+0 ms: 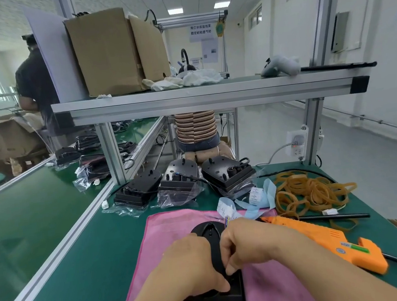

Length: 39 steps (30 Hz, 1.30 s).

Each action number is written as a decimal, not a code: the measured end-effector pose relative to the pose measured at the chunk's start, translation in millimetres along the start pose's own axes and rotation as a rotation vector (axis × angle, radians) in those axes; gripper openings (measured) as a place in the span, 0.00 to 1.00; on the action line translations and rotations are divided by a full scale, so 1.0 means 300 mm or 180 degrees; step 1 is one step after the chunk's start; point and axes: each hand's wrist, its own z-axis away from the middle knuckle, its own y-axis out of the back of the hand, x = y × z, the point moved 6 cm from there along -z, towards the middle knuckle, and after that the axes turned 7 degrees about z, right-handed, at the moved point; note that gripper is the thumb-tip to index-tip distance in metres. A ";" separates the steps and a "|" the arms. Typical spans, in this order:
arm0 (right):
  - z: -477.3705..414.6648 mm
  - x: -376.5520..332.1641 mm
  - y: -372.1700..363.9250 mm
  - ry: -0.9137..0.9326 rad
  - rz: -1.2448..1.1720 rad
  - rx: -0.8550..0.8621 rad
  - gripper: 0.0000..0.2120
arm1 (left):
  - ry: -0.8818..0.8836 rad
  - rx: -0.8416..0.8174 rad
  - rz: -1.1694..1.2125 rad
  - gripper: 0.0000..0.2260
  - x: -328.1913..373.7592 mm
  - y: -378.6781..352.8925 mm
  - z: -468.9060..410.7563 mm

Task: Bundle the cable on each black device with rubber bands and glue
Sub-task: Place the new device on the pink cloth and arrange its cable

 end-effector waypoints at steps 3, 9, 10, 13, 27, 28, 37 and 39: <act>-0.009 -0.039 0.000 0.0037 0.0433 -0.0089 0.05 | -0.0004 0.0012 -0.0015 0.16 0.001 -0.010 -0.009; -0.014 -0.104 0.014 0.0295 0.1158 0.0058 0.11 | -0.0025 0.0362 -0.0263 0.17 0.057 -0.039 -0.012; -0.013 -0.098 0.011 0.0284 0.1125 0.0016 0.04 | -0.0041 0.0344 -0.0256 0.16 0.058 -0.038 -0.011; -0.020 -0.059 0.001 0.0103 0.0645 -0.0162 0.06 | -0.0066 0.0152 0.0056 0.12 0.031 -0.021 -0.007; -0.058 -0.009 -0.007 -0.0092 0.0297 -0.0446 0.04 | 0.0100 -0.0312 0.1158 0.08 -0.022 -0.043 -0.035; -0.060 -0.016 -0.009 -0.0091 0.0428 -0.0416 0.05 | 0.0137 -0.0300 0.1072 0.10 -0.016 -0.045 -0.033; -0.020 0.037 0.000 -0.0090 0.0004 0.0184 0.11 | 0.0098 -0.0145 0.1218 0.11 -0.033 -0.053 -0.021; -0.017 0.087 0.029 -0.0163 -0.0546 0.0472 0.06 | 0.0051 -0.0089 0.1433 0.11 -0.051 -0.055 -0.022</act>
